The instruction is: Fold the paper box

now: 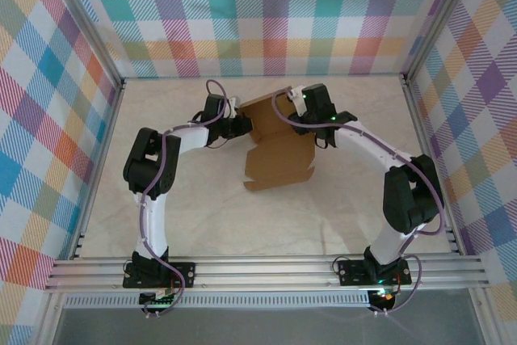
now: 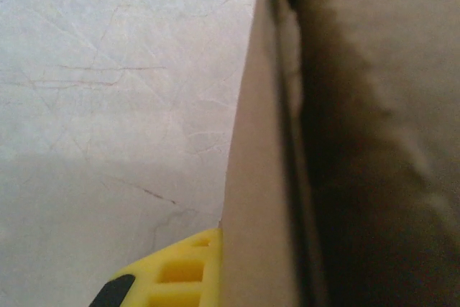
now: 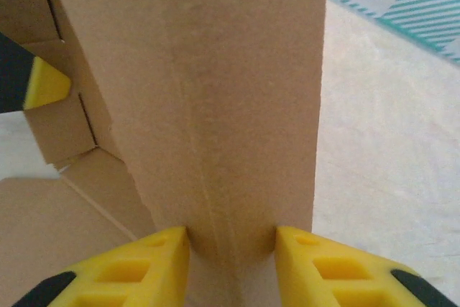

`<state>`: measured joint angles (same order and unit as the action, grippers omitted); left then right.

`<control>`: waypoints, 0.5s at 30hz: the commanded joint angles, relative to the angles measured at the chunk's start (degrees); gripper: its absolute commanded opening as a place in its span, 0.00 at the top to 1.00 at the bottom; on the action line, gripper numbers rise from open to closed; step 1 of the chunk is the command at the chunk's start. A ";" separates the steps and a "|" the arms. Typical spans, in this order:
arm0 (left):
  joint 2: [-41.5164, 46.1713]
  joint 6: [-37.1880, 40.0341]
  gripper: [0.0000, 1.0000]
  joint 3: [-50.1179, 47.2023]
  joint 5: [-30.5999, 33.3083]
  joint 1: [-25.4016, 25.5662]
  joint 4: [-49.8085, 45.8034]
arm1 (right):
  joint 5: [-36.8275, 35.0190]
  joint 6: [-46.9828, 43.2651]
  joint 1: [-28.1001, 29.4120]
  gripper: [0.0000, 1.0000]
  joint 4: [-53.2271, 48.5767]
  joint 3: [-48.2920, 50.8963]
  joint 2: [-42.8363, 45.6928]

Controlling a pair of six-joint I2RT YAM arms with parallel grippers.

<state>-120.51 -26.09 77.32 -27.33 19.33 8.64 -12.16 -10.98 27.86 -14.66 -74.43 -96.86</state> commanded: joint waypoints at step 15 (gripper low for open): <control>-0.91 -4.63 1.00 5.05 -0.59 1.67 -3.53 | -25.28 -9.98 9.20 0.82 4.34 -3.12 -9.75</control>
<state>-121.25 -28.91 80.01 -24.77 19.57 4.21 -37.82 -18.37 34.76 -8.88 -76.66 -104.05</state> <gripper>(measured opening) 0.064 0.187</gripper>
